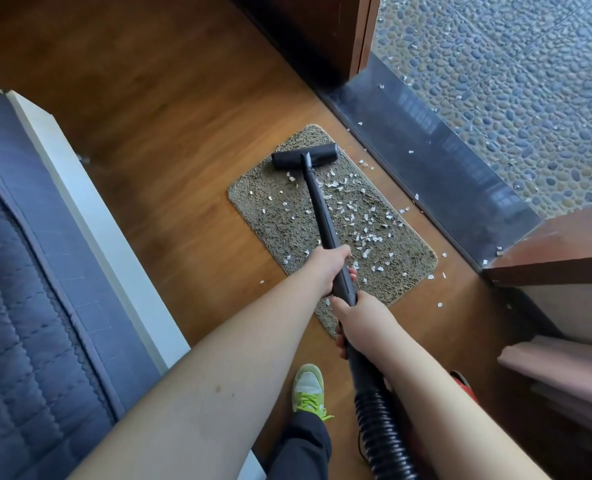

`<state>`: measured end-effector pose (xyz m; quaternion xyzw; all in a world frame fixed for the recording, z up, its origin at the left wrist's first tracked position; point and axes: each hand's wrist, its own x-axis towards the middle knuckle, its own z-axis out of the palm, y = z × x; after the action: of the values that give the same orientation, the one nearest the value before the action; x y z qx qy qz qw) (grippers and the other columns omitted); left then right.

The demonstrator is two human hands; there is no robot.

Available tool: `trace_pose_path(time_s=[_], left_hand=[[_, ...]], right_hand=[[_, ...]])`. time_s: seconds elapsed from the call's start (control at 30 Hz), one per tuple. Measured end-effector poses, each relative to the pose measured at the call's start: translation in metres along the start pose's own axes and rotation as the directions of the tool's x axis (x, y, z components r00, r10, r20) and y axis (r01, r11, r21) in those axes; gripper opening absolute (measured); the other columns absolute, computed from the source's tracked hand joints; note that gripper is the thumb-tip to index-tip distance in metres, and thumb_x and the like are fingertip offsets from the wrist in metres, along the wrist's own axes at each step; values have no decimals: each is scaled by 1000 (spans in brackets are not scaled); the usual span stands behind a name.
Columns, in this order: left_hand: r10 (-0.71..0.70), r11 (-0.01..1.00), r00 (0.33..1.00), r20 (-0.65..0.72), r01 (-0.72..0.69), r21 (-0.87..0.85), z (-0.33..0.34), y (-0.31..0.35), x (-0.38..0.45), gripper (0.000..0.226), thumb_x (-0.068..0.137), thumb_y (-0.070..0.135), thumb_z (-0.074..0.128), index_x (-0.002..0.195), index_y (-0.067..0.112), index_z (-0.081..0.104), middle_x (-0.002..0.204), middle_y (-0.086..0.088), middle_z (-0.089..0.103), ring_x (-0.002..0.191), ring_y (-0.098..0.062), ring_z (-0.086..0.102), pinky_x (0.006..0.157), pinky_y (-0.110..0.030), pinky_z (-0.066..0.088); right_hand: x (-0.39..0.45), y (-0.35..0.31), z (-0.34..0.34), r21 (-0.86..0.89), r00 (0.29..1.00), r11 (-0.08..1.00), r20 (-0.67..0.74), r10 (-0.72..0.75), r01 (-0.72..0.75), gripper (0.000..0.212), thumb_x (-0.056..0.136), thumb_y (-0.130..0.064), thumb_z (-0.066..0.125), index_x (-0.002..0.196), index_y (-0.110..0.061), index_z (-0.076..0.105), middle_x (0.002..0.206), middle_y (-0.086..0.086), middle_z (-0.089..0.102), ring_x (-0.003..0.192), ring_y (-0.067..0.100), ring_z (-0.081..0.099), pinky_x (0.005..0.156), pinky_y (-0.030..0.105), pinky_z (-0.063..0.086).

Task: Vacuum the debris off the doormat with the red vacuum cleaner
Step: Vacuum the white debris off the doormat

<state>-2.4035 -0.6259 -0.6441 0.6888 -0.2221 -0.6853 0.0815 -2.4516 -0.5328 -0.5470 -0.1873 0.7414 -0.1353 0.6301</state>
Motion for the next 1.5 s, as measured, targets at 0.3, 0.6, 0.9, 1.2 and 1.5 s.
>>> trace_pose_path(time_s=[0.3, 0.6, 0.9, 1.2, 1.5], left_hand=[[10, 1000, 1000, 0, -10, 2, -1, 1, 10, 41, 91, 12, 57, 128, 1, 44, 70, -13, 57, 50, -19, 55, 44, -25, 49], [-9, 999, 1000, -11, 8, -38, 3, -70, -30, 28, 93, 12, 56, 119, 6, 47, 68, -12, 53, 47, -18, 52, 44, -24, 49], [-40, 998, 998, -58, 37, -54, 5, -132, -72, 27, 93, 13, 55, 119, 9, 48, 71, -13, 51, 46, -17, 53, 43, -23, 48], [-56, 997, 998, -35, 54, -52, 27, -164, -99, 34, 91, 12, 56, 124, 7, 50, 72, -13, 51, 47, -17, 54, 43, -23, 49], [-59, 998, 998, -19, 59, -18, 43, -191, -120, 36, 90, 13, 57, 125, 9, 50, 77, -15, 54, 52, -18, 56, 46, -25, 50]], right_hand=[[6, 0, 5, 42, 1000, 999, -29, 4, -2, 20, 96, -27, 49, 99, -7, 51, 63, 10, 55, 39, 19, 54, 43, 27, 47], [-38, 63, 12, -177, 999, 984, -46, -18, 9, 15, 95, -34, 49, 95, -19, 52, 68, 4, 61, 36, 13, 55, 45, 28, 52], [-88, 111, 17, -213, 999, 976, -2, 51, -50, 27, 96, -39, 45, 119, -25, 48, 72, 3, 64, 39, 11, 58, 49, 27, 52], [-118, 147, 6, -223, 998, 973, -33, 50, -56, 20, 96, -40, 46, 109, -25, 50, 71, 2, 66, 44, 11, 59, 56, 29, 56], [-138, 184, 2, -222, 996, 973, -64, 56, -69, 22, 92, -45, 48, 106, -29, 51, 86, 5, 68, 72, 28, 67, 75, 43, 59]])
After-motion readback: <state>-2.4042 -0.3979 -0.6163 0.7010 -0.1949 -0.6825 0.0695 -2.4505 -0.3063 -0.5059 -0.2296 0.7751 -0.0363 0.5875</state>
